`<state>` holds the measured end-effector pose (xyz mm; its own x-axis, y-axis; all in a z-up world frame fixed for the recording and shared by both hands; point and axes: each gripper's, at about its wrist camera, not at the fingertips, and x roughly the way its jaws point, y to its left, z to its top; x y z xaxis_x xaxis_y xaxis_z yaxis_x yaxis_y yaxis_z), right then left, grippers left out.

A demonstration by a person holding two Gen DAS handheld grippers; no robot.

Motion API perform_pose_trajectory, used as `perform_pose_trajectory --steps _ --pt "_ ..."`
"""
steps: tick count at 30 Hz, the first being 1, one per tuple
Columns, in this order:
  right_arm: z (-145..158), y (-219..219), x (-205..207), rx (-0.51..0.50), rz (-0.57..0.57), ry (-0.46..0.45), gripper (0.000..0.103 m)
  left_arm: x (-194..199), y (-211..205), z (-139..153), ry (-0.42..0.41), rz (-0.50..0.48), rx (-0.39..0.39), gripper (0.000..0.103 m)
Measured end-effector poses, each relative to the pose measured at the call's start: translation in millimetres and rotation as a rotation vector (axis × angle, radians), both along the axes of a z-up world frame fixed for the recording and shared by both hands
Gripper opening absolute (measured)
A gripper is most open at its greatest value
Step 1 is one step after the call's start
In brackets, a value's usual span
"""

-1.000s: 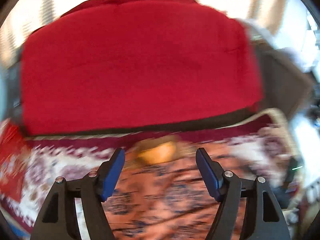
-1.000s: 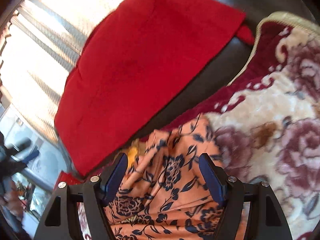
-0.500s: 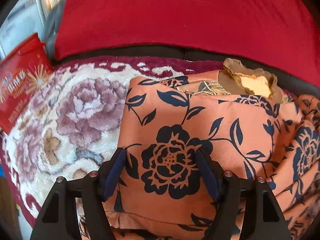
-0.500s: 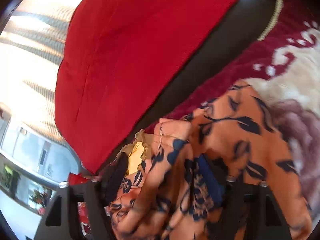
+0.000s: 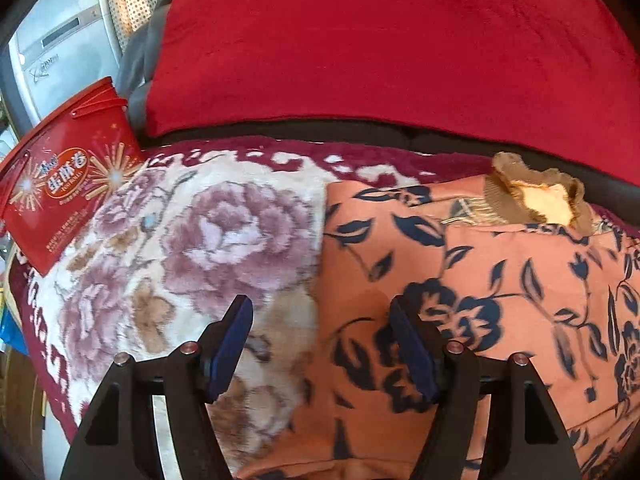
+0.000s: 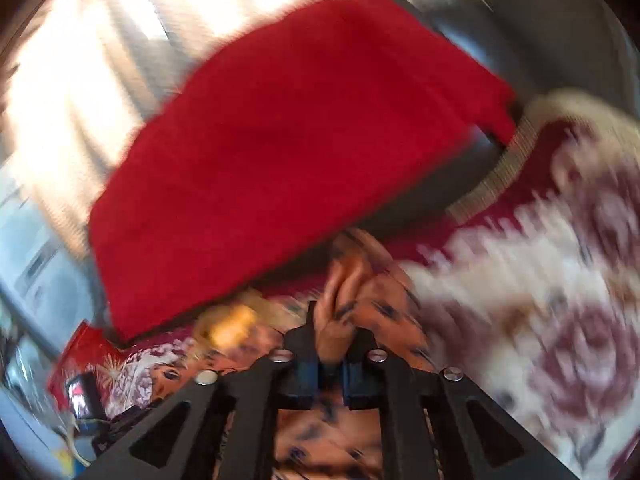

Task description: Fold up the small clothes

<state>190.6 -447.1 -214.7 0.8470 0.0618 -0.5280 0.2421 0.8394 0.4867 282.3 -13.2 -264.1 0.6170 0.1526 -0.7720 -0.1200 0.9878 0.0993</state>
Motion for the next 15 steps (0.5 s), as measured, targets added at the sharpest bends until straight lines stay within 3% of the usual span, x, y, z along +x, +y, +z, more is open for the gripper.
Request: perform_pose_trajectory --steps 2,4,6,8,11,13,15 --pt "-11 -22 -3 0.001 -0.105 0.095 0.022 2 3 -2 0.007 0.0 0.009 0.072" --pt "-13 -42 -11 0.017 -0.21 0.107 0.024 1 5 -1 -0.004 0.004 0.003 0.072" --pt "-5 -43 -9 0.06 -0.155 0.024 0.024 0 1 4 -0.028 -0.016 0.006 0.072" --pt "0 -16 11 0.029 0.008 0.005 0.024 -1 -9 6 -0.035 -0.048 0.027 0.072" --pt "-26 10 41 -0.052 0.07 0.176 0.024 8 -22 -13 0.052 -0.079 0.083 0.073" --pt "-57 2 57 0.003 0.042 0.305 0.023 11 -24 -18 0.07 -0.085 0.093 0.073" --pt "-63 -4 60 0.053 0.044 0.293 0.022 6 -23 -10 0.056 -0.111 0.079 0.072"
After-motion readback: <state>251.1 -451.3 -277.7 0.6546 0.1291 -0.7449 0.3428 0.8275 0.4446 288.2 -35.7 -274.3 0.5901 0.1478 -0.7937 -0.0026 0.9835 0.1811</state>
